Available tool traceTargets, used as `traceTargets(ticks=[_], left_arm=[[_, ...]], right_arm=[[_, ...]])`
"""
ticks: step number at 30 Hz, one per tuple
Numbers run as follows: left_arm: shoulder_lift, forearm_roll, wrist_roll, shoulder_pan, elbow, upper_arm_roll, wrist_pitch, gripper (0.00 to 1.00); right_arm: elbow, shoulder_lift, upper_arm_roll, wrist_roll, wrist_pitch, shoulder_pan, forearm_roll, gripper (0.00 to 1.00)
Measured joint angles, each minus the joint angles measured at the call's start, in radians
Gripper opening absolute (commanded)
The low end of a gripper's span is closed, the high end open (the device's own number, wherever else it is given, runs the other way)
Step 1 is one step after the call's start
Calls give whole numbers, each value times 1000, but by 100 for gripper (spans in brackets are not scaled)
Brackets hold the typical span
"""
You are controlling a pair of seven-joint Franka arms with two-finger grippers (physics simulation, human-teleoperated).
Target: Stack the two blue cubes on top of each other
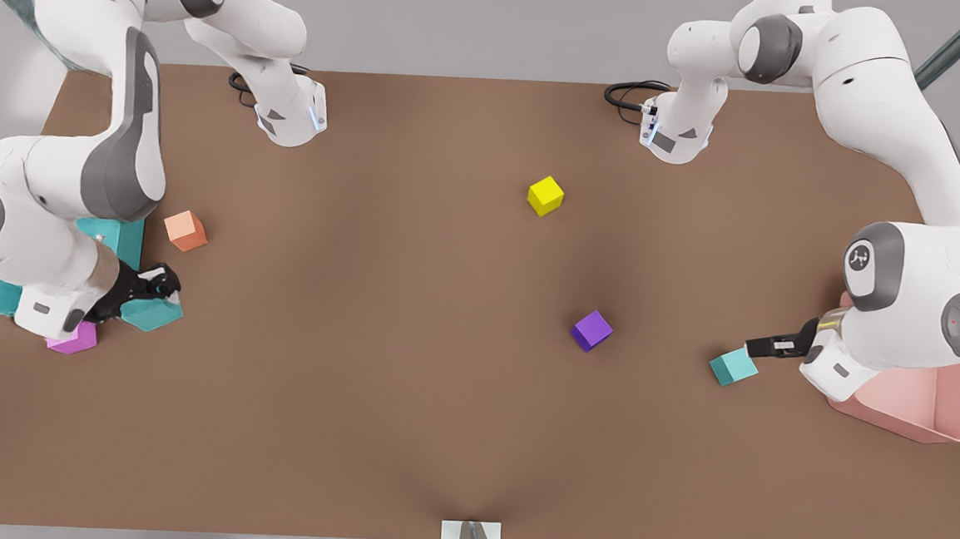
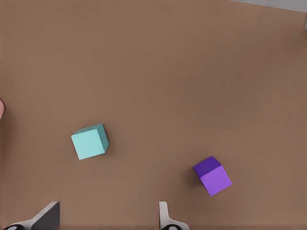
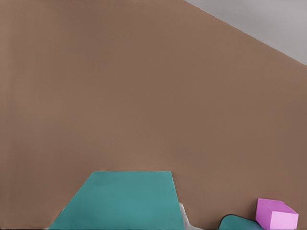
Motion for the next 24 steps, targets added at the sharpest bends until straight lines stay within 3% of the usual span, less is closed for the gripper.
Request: traceTargets(ticks=[10, 15, 19, 22, 24], left_arm=[[0, 0, 1, -3, 0, 0, 0, 100], [2, 4, 0, 5, -3, 4, 2, 100], [-2, 38, -45, 56, -115, 2, 48, 100], [-94, 47, -82, 109, -366, -9, 159, 100], [-93, 51, -104, 105, -417, -11, 224, 100]], right_arm=[[65, 69, 12, 79, -15, 607, 11, 21], [68, 171, 6, 132, 87, 741, 13, 21], [133, 299, -19, 177, 203, 771, 11, 21], [141, 357, -61, 210, 269, 852, 10, 21], [141, 385, -75, 229, 307, 867, 11, 21]])
